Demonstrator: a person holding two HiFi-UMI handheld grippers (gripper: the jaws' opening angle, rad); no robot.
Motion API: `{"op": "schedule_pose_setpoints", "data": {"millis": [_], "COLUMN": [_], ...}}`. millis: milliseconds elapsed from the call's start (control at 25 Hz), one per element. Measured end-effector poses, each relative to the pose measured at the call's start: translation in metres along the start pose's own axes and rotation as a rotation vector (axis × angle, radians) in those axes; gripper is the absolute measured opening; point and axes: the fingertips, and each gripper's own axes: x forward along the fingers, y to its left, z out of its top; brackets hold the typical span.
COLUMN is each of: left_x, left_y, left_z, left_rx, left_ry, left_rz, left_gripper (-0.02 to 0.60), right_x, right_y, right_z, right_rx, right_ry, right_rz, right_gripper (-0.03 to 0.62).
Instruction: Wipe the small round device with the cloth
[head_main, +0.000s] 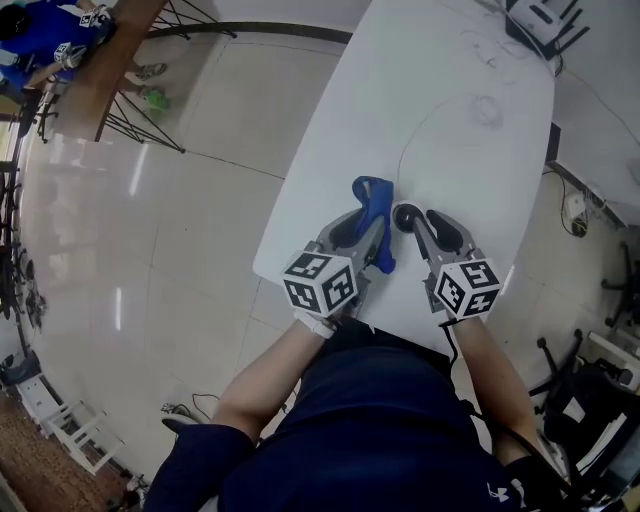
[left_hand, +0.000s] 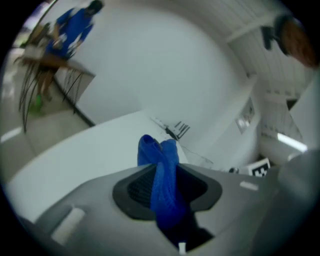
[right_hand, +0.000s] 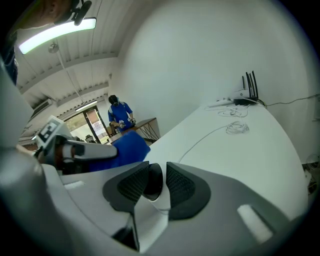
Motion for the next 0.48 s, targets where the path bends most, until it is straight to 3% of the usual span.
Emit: {"op": "schedule_pose_setpoints", "data": {"millis": [160,240,280,360,480], "left_x": [-0.011,-0.007,-0.004,0.001,0.002], "left_y": [-0.066,-0.085,-0.089,-0.085,-0.057], "left_z": [-0.004,-0.019,-0.026,-0.034,-0.032], "left_rx": [0.539,0.723,0.771,0.742,0.457], "left_ry": [-0.042,-0.042,-0.042,-0.059,-0.095], "left_rz": [-0.04,-0.051,-0.049,-0.039,-0.005], "left_gripper": [0.124,0.126,0.126,0.126,0.126], "right_x": [0.001,0.001,0.001,0.001,0.0], "right_y": [0.0,0.001,0.001,0.001,0.001], "right_z": [0.001,0.002,0.003,0.004,0.005], "right_rx": [0.006,0.016,0.02,0.028,0.041], "right_ry": [0.003,0.003,0.003,0.002,-0.004], "right_rz": [0.004,0.012,0.015,0.018,0.022], "right_gripper": [0.112,0.112,0.112,0.112,0.112]}}
